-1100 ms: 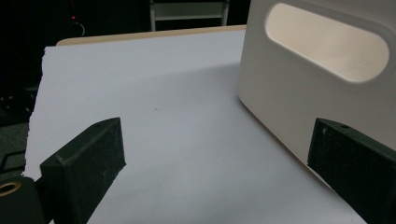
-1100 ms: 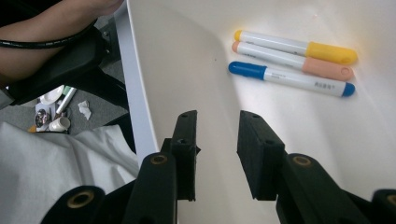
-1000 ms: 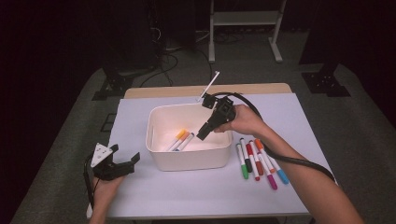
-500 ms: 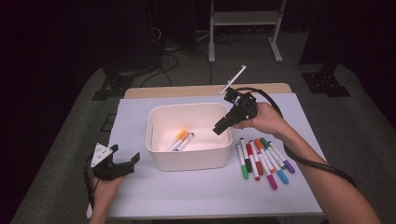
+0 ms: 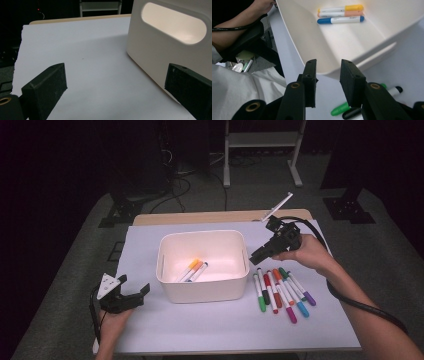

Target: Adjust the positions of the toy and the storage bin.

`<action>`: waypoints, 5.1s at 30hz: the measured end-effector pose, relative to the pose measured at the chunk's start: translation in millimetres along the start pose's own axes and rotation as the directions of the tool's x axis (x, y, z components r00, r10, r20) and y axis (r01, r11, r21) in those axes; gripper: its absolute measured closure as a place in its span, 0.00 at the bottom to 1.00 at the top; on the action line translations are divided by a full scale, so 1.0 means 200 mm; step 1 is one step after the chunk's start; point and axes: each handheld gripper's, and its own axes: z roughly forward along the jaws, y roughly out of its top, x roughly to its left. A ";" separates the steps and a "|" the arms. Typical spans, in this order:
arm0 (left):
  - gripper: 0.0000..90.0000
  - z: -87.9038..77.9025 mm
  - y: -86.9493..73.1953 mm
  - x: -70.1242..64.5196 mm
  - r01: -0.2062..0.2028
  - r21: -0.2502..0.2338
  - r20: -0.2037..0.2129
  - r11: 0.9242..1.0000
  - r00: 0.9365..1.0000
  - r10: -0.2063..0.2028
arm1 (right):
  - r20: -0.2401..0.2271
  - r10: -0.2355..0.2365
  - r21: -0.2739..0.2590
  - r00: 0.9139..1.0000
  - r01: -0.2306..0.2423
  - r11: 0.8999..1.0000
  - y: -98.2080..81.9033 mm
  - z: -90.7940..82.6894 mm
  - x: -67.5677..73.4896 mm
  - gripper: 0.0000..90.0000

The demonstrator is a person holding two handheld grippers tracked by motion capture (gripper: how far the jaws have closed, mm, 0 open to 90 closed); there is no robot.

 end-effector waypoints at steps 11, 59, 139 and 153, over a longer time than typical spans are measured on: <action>0.03 0.00 0.00 0.00 0.000 0.004 -0.002 1.000 1.000 0.000 | 0.004 0.089 -0.041 0.996 -0.088 0.995 -0.27 -0.04 -0.14 0.72; 0.03 0.01 0.00 -0.01 -0.006 0.020 0.001 1.000 1.000 0.006 | 0.222 0.367 -0.100 0.904 -0.353 0.930 -0.98 0.08 -0.56 0.77; 0.03 0.00 0.00 0.00 0.000 0.013 0.006 1.000 1.000 0.000 | 0.014 -0.011 -0.016 1.000 0.011 1.000 0.02 -0.14 0.16 0.84; 0.03 -0.01 0.00 0.00 0.002 0.004 0.007 1.000 1.000 -0.002 | -0.043 -0.095 0.048 0.995 0.097 0.994 0.27 0.04 0.23 0.84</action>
